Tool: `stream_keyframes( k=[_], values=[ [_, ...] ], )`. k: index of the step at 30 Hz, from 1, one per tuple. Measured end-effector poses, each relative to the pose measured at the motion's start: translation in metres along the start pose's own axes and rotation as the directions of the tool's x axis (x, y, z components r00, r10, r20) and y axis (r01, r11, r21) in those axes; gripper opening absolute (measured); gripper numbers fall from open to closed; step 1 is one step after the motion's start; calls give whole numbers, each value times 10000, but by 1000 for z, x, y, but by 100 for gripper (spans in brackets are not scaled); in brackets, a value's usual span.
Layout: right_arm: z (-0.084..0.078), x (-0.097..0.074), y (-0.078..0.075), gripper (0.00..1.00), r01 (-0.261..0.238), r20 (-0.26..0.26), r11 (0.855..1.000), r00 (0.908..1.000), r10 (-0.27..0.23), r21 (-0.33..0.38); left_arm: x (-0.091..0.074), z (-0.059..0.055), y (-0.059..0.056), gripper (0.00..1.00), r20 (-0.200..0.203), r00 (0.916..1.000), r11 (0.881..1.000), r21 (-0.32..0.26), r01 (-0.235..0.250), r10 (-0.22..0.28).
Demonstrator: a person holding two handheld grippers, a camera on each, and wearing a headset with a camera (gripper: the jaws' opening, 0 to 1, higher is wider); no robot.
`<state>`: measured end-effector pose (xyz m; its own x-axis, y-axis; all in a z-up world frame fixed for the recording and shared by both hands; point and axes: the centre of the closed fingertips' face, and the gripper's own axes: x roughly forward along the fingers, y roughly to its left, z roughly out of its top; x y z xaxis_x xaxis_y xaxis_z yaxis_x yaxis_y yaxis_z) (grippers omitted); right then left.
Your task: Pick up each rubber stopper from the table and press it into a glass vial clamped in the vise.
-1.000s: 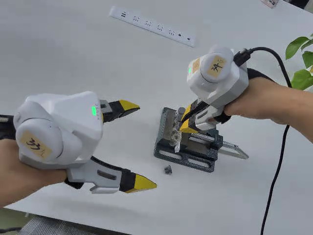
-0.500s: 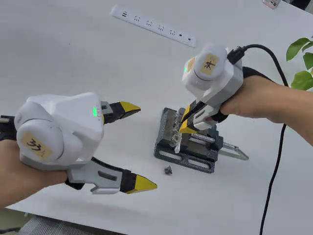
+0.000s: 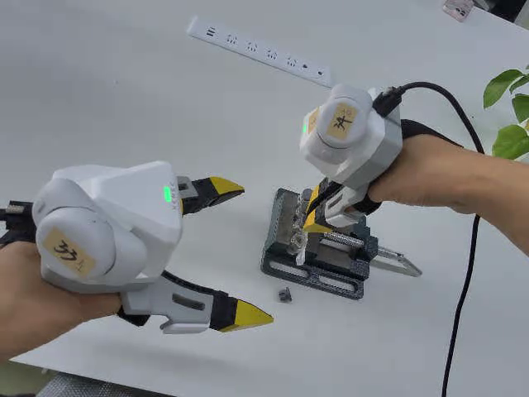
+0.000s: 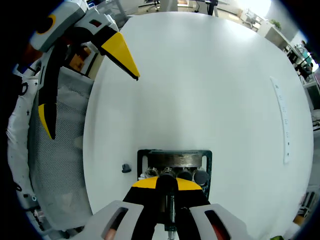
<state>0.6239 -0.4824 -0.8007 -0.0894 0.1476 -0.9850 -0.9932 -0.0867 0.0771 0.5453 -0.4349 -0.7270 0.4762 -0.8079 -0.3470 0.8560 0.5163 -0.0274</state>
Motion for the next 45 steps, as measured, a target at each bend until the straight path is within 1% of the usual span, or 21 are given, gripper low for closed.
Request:
stream_keyframes(
  k=[4,10,14,25,34,45],
  values=[
    [0,0,1,7,36,158,10000,9999,-36,-10,-1,0,0,81,2,10000,10000,-20,-33,33],
    [0,0,1,7,60,387,9999,9992,-66,160,-2,-1,-1,81,-19,10000,10000,-53,-37,37],
    [1,0,3,8,45,476,9998,9989,-54,190,-1,-1,-1,81,-12,10000,10000,-36,-7,7],
    [0,0,2,8,140,664,9995,9977,-158,276,1,1,-3,80,16,10000,10000,-79,38,-38],
    [-2,1,3,7,182,686,9997,9975,-193,168,1,-1,-4,79,36,10000,9999,-130,60,-59],
    [-1,0,4,7,94,713,9996,9974,-114,285,1,-3,-3,79,24,10000,9999,-118,44,-44]
  ],
)
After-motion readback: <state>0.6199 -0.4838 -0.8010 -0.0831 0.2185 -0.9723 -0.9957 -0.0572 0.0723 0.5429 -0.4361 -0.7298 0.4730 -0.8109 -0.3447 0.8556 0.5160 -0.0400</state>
